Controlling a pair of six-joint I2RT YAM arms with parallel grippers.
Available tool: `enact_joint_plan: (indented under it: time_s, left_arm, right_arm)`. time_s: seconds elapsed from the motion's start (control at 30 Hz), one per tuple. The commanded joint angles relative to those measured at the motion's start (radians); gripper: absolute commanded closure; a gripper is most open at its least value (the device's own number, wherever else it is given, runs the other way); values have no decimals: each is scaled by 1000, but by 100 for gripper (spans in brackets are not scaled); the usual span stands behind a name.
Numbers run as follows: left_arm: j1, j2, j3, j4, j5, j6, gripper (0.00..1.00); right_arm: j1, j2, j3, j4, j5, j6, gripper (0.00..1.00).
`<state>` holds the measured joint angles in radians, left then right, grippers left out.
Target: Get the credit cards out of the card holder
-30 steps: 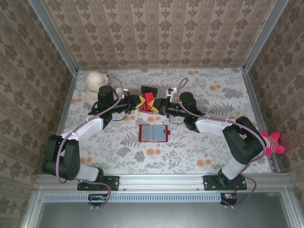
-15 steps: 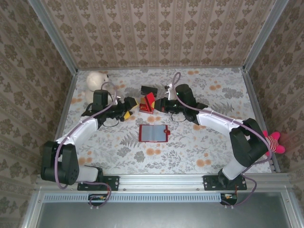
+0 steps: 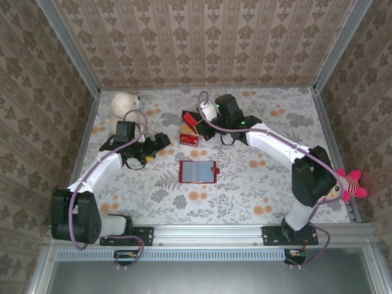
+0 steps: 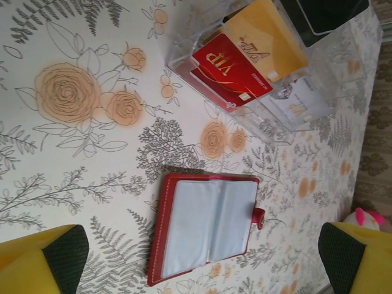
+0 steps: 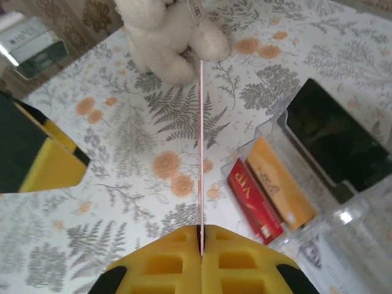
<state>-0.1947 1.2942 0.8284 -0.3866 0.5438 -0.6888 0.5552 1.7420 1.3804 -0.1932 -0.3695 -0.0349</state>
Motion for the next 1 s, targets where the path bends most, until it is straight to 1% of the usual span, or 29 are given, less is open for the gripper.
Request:
enact_joint_plan:
  time_s: [0.0,0.17,0.23,0.37,0.5,0.67,0.87,0.97]
  left_arm:
    - [4,2,31,-63,-39,67,0]
    - [1,19,25,-63,-52,77,0]
    - [-4,23,26,-64,-59,78,0]
    - [-15,30,22,-60,-65,77,0]
    - [-21,37,17,-51,-67,72,0]
    - [-26,41,14,-52,-86,69,0]
    - [-26,45,3,-42,-88,64,0]
    - [-25,46,-6,-35,-98,52,0]
  right_arm:
    - [9,67,75,-100,18,-209,100]
    - [23,153,172,-177,62,-364,100]
    - [25,173,181,-183,54,-436,100]
    - [26,223,221,-210,67,-508,100]
    - [26,293,294,-266,94,-559,100]
    - [28,339,340,-316,77,-603,100]
    - [29,391,377,-339,101,-645,100]
    - [29,409,395,-339,116,-641,100]
